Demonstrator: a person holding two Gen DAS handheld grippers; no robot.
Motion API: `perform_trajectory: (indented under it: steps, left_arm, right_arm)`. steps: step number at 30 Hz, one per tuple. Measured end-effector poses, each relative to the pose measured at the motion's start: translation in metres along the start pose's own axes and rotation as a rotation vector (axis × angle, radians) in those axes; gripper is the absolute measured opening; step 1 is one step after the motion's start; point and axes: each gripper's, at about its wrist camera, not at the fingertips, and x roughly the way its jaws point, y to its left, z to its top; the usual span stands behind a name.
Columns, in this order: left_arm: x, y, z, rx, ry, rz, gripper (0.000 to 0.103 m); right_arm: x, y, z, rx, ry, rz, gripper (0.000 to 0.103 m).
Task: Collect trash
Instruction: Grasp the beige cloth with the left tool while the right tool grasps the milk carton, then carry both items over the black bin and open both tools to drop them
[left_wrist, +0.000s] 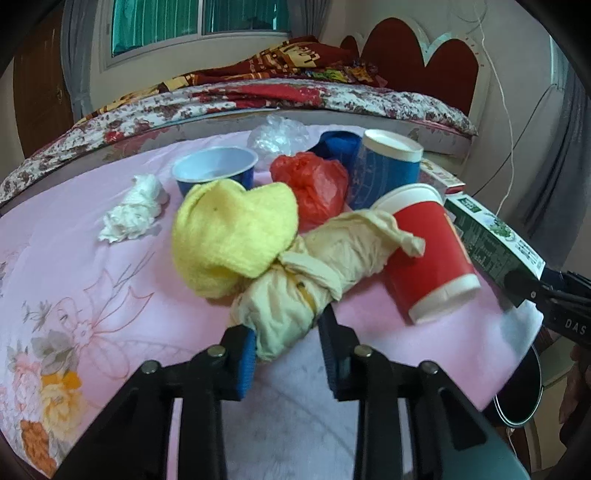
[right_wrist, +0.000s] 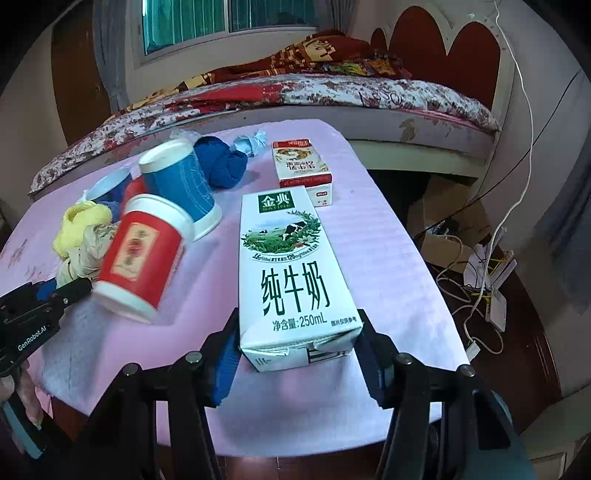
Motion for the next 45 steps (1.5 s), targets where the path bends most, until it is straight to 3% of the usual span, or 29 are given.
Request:
perform_trajectory:
  steps: [14, 20, 28, 32, 37, 45]
  left_arm:
    - [-0.035, 0.001, -0.02, 0.029, -0.034, -0.029, 0.027]
    - [-0.057, -0.021, -0.021, 0.072, -0.072, -0.066, 0.023]
    - [-0.068, -0.11, -0.019, 0.209, -0.077, -0.245, 0.023]
    - [-0.06, -0.169, -0.028, 0.292, -0.027, -0.356, 0.023]
    - [-0.053, -0.227, -0.038, 0.368, 0.029, -0.443, 0.023]
    - [-0.017, -0.3, -0.07, 0.487, 0.166, -0.513, 0.023]
  right_arm:
    - [-0.041, -0.002, -0.021, 0.014, -0.044, -0.01, 0.058]
    - [-0.071, -0.021, -0.036, 0.047, -0.084, -0.046, 0.057]
    - [-0.12, -0.085, -0.08, 0.136, -0.098, -0.145, 0.057]
    - [-0.14, -0.129, -0.112, 0.201, -0.074, -0.202, 0.057]
    - [-0.159, -0.169, -0.139, 0.25, -0.069, -0.226, 0.057]
    - [-0.153, -0.207, -0.19, 0.277, 0.029, -0.261, 0.057]
